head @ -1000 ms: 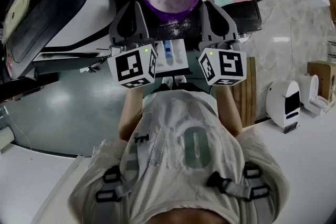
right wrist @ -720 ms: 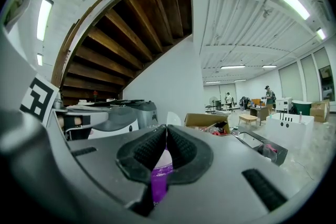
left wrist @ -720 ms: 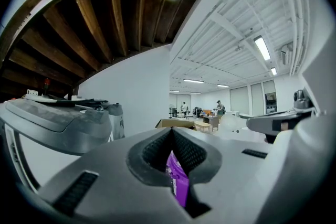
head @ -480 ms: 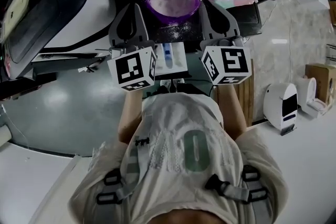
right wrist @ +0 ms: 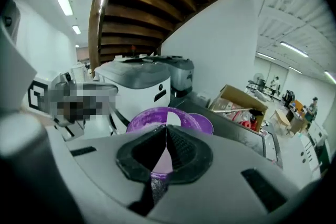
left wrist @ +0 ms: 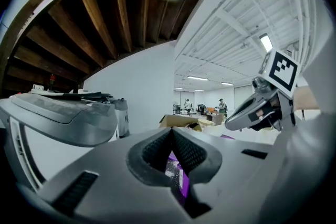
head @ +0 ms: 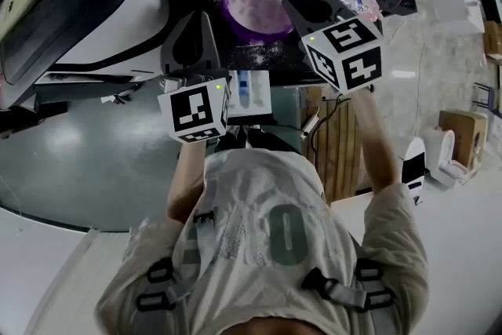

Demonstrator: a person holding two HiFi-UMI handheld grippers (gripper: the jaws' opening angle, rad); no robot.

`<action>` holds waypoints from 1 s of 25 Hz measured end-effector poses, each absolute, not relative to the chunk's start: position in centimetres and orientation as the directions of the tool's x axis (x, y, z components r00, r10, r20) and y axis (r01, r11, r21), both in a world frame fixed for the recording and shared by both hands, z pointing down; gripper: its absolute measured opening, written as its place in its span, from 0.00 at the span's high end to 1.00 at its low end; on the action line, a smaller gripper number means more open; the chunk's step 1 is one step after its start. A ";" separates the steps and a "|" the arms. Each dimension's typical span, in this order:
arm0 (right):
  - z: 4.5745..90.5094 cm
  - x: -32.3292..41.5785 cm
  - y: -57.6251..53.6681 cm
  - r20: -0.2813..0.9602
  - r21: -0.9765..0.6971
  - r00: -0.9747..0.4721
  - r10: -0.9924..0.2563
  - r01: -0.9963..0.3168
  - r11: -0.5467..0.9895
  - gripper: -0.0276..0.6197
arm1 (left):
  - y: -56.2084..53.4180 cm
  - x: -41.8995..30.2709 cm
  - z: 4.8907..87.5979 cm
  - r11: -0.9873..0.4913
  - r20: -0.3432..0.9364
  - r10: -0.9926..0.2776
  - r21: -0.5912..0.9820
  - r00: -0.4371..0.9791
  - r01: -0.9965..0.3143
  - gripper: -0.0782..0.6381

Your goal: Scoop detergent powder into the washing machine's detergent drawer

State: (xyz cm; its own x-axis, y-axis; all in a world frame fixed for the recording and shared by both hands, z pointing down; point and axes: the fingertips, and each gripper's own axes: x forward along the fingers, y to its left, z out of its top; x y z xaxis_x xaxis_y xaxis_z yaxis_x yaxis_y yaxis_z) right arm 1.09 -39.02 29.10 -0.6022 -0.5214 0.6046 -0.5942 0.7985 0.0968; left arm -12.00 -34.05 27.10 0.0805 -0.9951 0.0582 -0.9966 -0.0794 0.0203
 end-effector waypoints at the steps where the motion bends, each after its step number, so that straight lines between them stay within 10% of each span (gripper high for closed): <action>1: 29.6 0.9 -39.2 0.642 0.111 -0.585 -0.496 -0.568 0.815 0.94 | -34.0 -12.2 27.4 -0.075 0.063 -0.995 0.022 0.076 -0.997 0.86; 25: 36.1 -3.4 -37.4 0.918 0.038 -0.369 -0.147 -0.286 0.958 0.94 | -31.9 -16.4 31.3 0.041 0.124 -0.992 0.086 -0.030 -0.995 0.86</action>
